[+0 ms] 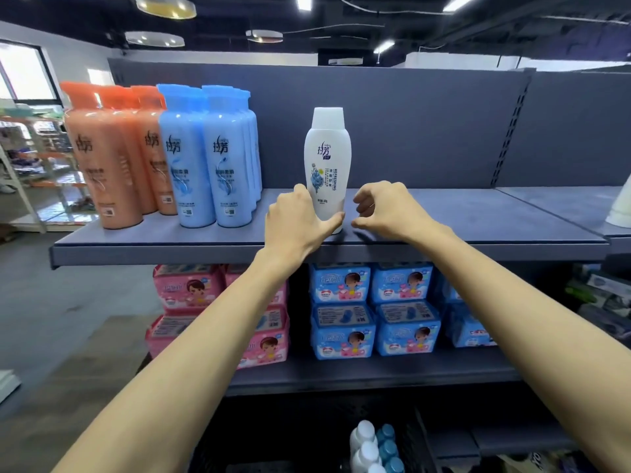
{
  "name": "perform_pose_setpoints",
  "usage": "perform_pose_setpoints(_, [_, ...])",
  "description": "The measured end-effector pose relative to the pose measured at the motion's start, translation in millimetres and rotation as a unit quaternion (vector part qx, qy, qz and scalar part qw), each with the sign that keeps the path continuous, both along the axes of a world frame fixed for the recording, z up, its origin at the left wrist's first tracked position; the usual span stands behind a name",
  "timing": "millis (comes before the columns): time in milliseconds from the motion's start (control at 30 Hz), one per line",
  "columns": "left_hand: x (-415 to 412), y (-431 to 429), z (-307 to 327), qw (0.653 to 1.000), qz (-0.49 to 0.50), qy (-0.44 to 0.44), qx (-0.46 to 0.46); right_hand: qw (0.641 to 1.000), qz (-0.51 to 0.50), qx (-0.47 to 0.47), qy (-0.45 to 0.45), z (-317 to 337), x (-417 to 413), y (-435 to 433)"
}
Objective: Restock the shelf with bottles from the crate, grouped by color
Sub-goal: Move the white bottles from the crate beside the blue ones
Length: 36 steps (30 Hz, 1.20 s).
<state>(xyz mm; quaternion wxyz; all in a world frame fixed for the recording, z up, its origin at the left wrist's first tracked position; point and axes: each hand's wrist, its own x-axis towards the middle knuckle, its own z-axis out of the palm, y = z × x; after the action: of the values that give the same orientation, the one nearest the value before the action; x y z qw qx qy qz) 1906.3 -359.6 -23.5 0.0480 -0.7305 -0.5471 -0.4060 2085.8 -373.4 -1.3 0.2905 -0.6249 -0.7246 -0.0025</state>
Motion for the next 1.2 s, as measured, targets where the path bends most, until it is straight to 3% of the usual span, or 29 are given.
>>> perform_pose_setpoints(367, [17.7,1.2,-3.0,0.996,0.044,-0.066,-0.041,0.996,0.026,0.017,-0.085,8.8,21.3,12.1])
perform_pose_setpoints(733, [31.7,7.9,3.1,0.988,0.083,-0.115,-0.067,0.996,0.061,0.011,-0.07,11.2,38.2,32.3])
perform_pose_setpoints(1200, [7.0,63.1,16.8,0.977,0.106,-0.138,-0.127,0.999,0.027,-0.011,-0.037,20.0,18.6,71.0])
